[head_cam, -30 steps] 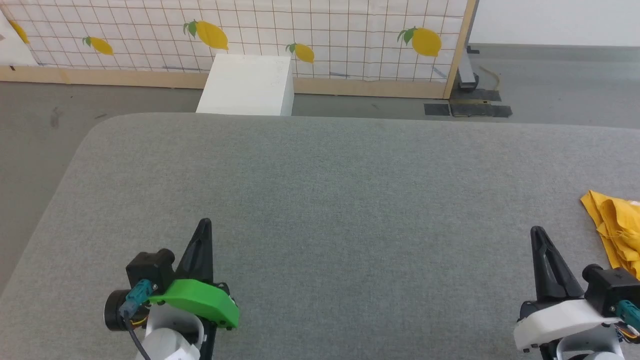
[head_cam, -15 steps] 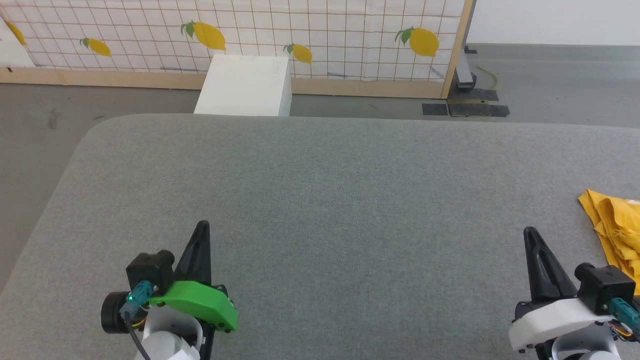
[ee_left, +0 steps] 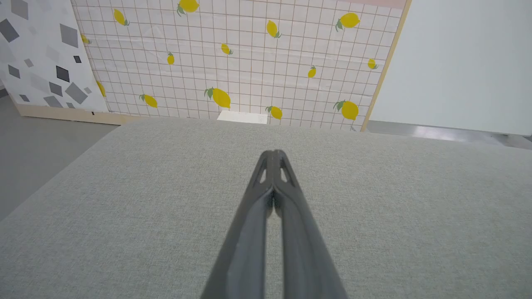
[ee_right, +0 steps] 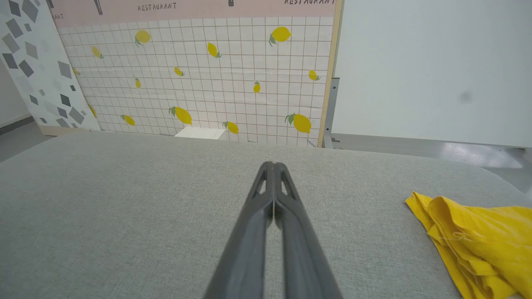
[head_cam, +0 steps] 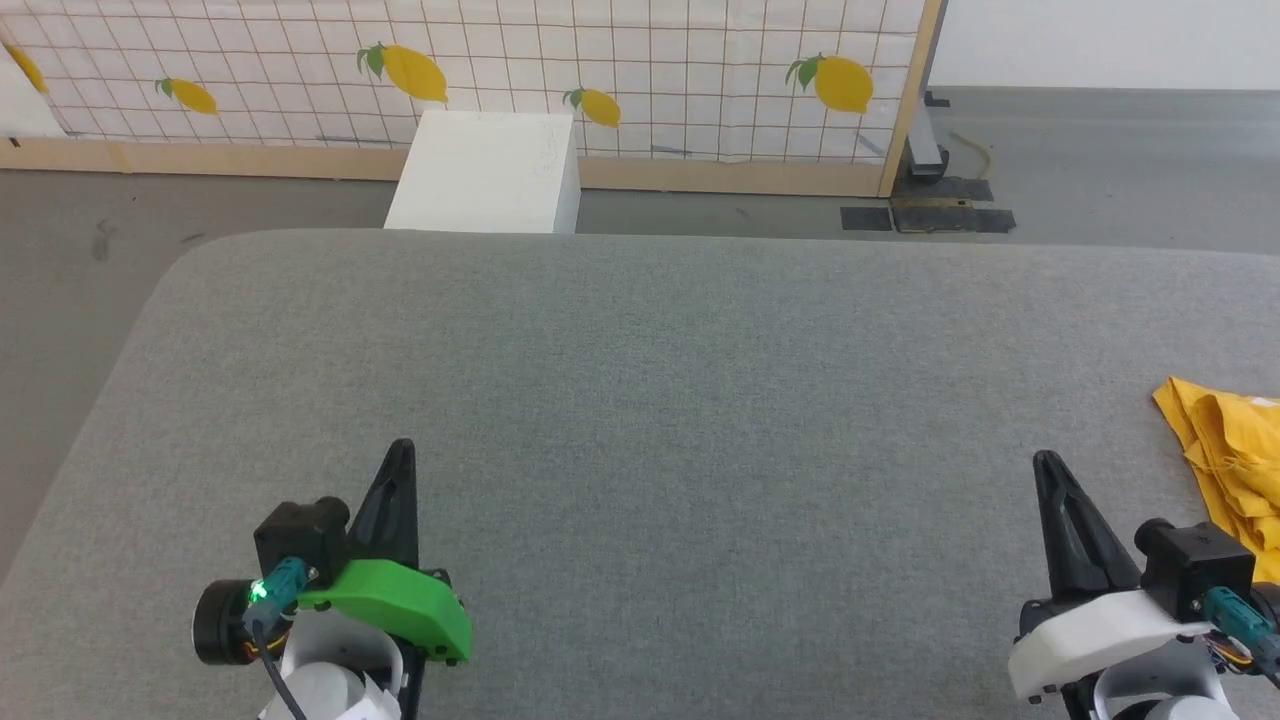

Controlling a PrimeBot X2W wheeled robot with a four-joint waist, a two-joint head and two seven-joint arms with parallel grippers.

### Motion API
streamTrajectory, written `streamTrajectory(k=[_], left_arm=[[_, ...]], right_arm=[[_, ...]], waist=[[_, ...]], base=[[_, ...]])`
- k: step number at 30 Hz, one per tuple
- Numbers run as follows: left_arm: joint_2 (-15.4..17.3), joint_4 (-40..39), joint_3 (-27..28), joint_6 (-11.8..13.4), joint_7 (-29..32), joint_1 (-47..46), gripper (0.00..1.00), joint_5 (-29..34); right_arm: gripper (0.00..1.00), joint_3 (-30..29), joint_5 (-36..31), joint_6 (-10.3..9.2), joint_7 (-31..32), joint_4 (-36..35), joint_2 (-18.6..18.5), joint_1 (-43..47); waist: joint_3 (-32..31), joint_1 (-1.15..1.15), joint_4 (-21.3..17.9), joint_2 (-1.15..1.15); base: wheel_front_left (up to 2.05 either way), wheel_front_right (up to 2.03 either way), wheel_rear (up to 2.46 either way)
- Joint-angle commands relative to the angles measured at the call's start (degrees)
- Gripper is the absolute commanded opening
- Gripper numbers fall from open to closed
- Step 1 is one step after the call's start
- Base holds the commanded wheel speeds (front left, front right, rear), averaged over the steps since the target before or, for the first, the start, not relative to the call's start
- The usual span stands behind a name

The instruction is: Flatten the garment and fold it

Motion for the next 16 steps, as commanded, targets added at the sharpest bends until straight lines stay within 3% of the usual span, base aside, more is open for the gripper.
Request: streamTrajectory(k=[1, 16], left_arm=[[-0.13, -0.59, 0.24, 0.48, 0.26, 1.32, 0.00, 0.58], [-0.16, -2.66, 0.60, 1.12, 1.95, 2.15, 0.00, 2.42]], right_arm=[[0.00, 0.25, -0.60, -0.04, 0.33, -0.38, 0.06, -0.76], [0.00, 1.14, -1.20, -0.06, 1.39, -0.60, 0.08, -1.12]], waist=[[0.00, 0.00, -0.03, 0.00], [-0.04, 0.00, -0.31, 0.00]], base=[[0.00, 0.00, 0.00], [0.00, 0.00, 0.00]])
